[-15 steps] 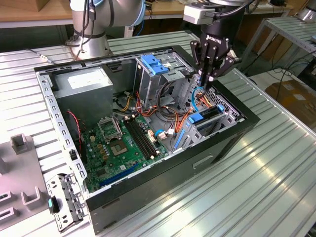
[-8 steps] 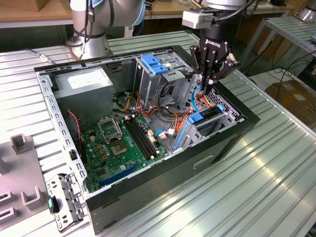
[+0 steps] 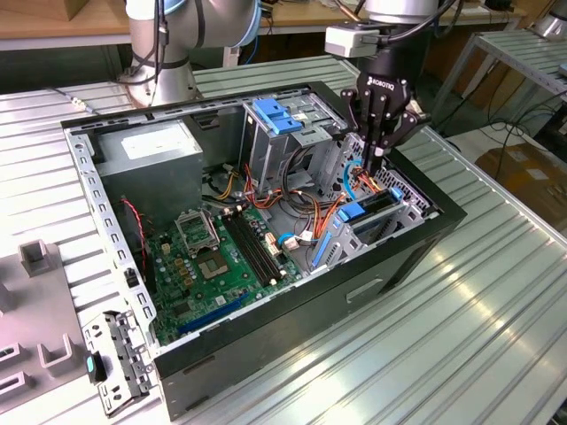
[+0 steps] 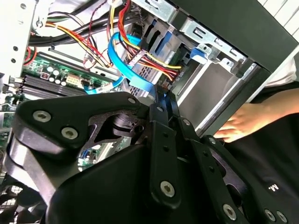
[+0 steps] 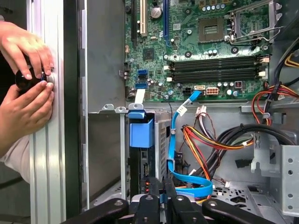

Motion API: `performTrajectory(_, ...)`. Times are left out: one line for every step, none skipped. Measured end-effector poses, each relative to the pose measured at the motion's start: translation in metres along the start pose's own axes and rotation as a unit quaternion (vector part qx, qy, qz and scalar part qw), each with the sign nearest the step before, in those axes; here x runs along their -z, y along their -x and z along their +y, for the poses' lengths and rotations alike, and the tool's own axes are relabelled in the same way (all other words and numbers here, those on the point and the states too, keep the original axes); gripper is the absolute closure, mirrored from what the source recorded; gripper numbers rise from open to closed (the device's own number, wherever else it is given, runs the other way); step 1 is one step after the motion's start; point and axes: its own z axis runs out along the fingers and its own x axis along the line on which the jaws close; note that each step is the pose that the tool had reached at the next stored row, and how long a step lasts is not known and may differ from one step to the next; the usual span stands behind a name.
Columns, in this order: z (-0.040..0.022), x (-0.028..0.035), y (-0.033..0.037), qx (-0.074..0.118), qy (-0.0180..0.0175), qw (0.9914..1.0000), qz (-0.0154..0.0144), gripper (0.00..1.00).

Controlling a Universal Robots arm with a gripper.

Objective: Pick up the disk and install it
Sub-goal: 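Insert the second disk wire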

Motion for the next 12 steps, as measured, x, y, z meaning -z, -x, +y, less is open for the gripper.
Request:
performTrajectory(0.0,-0.0003,0.0003,0.0,0.0,1.0,0.0009,0.84)
performTrajectory(0.0,-0.0004,0.0003,0.0,0.0,1.0,0.0012,0.84)
performTrajectory(0.0,-0.0007,0.0003,0.0,0.0,1.0,0.001,0.84)
performTrajectory(0.0001,-0.001,-0.0002,0.0,-0.0001,1.0,0.0004,0.84)
performTrajectory(0.0002,-0.0017,-0.002,0.0,-0.0001,1.0,-0.0006,0.84)
performTrajectory(0.0004,-0.0023,-0.004,0.0,-0.0001,1.0,-0.0008,0.84)
performTrajectory(0.0011,-0.0041,-0.0085,0.0,-0.0004,1.0,-0.0013,0.84)
performTrajectory(0.0016,-0.0052,-0.0119,0.0,-0.0008,1.0,-0.0015,0.84)
performTrajectory(0.002,-0.006,-0.0141,0.0,-0.0011,1.0,-0.0021,0.84)
performTrajectory(0.0024,-0.0068,-0.0158,0.0,-0.0014,0.99999,-0.0031,0.84)
performTrajectory(0.0024,-0.0071,-0.0167,0.0,-0.0016,0.99999,-0.0039,0.84)
performTrajectory(0.0028,-0.0084,-0.02,0.001,-0.0021,0.99997,-0.0076,0.84)
